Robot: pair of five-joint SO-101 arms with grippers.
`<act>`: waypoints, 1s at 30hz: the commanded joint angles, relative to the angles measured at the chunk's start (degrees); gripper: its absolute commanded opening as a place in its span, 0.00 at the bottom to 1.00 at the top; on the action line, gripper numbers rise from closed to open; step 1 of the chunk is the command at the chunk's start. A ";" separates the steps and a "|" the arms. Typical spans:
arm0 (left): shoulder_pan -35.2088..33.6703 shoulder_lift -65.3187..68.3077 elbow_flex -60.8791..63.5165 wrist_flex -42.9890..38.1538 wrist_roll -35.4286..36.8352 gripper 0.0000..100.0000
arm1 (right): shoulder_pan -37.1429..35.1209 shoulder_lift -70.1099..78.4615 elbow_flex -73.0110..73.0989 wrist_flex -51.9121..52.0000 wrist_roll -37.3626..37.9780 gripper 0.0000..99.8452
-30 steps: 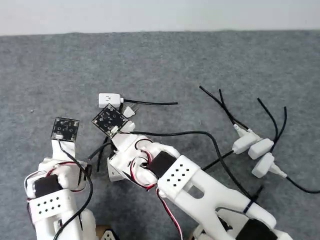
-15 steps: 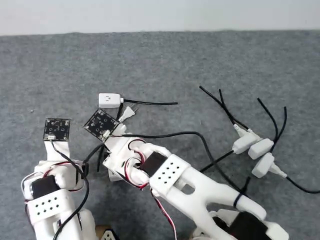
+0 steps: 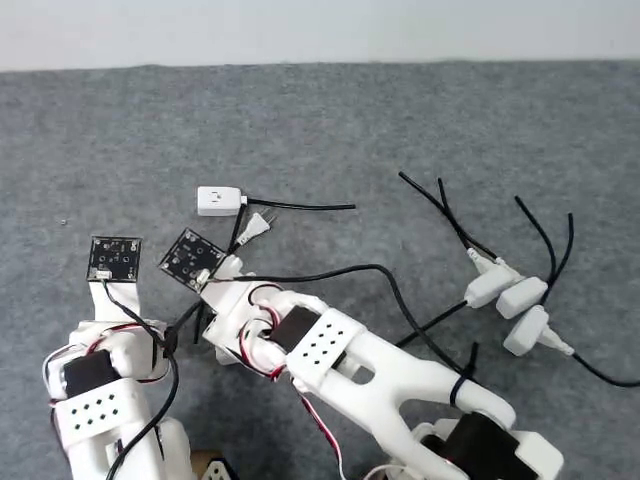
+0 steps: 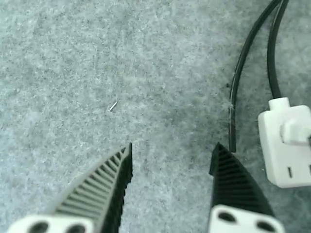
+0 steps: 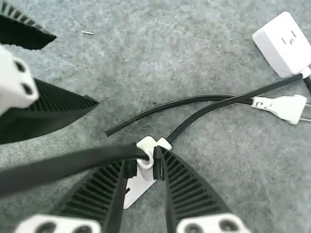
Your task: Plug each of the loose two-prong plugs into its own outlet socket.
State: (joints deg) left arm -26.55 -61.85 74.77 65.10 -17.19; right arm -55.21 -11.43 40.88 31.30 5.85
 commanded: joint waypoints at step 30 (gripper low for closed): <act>-0.09 -0.18 -1.71 -1.23 0.62 0.25 | -2.95 -12.09 3.69 10.86 3.69 0.01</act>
State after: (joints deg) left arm -26.55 -61.85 74.77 65.10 -17.19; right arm -57.49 -19.16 44.22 41.23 8.84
